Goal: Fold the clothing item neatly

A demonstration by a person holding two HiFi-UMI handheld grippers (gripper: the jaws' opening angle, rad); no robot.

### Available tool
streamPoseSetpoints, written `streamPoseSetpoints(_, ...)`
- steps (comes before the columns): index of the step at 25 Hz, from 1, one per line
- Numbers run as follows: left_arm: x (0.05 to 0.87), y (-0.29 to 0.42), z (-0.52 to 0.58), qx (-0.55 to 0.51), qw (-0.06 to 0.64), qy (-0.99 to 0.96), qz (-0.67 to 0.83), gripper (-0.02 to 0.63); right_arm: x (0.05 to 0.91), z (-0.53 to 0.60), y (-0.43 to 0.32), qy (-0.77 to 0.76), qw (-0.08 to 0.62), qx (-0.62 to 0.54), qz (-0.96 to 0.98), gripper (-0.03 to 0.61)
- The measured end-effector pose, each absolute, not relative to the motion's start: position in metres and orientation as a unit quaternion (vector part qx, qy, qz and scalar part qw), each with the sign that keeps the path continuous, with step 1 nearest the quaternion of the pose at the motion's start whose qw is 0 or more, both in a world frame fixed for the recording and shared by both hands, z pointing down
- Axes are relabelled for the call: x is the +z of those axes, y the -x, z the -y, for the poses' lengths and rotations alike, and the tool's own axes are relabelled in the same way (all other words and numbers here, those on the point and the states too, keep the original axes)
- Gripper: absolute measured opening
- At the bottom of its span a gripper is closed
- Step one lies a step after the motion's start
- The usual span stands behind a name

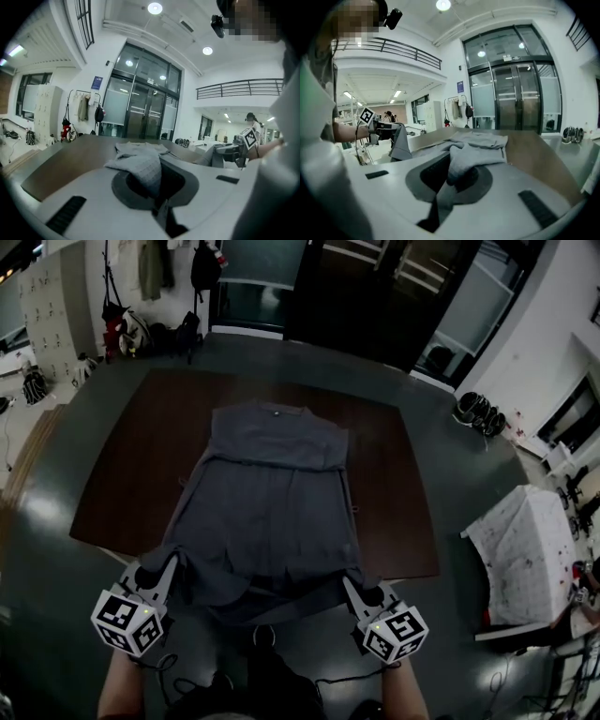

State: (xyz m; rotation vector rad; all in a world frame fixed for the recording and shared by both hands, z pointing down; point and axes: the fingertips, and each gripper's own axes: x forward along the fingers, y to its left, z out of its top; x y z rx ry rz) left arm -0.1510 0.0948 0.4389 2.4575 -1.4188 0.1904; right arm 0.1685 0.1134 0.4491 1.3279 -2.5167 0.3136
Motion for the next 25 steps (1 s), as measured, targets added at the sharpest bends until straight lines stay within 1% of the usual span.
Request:
streamPoseSetpoints(4, 0.41, 0.158, -0.048, 0.053, 0.147, -0.836, 0.526, 0.017, 0.419, -0.06, -0.21, -0.468, 0.116, 0.096, 0.871, -0.003)
streamPoseSetpoints(6, 0.398, 0.156, -0.025, 0.056, 0.144, -0.832, 0.534, 0.017, 0.408, -0.033, -0.219, -0.457, 0.116, 0.091, 0.877, -0.003)
streamPoseSetpoints(11, 0.387, 0.13, 0.03, 0.072, 0.14, -0.838, 0.522, 0.017, 0.394, 0.025, -0.211, -0.42, 0.144, 0.067, 0.894, -0.003)
streamPoseSetpoints(15, 0.379, 0.119, 0.073, 0.064, 0.161, -0.846, 0.504, 0.017, 0.386, 0.068, -0.204, -0.436, 0.152, 0.043, 0.886, -0.003)
streamPoseSetpoints(20, 0.349, 0.144, 0.154, 0.044, 0.159, -0.854, 0.493, 0.017, 0.362, 0.134, -0.213, -0.476, 0.144, 0.039, 0.866, -0.003)
streamPoseSetpoints(25, 0.342, 0.166, 0.246, 0.03, 0.181, -0.867, 0.464, 0.017, 0.337, 0.2, -0.231, -0.515, 0.096, 0.088, 0.847, -0.003)
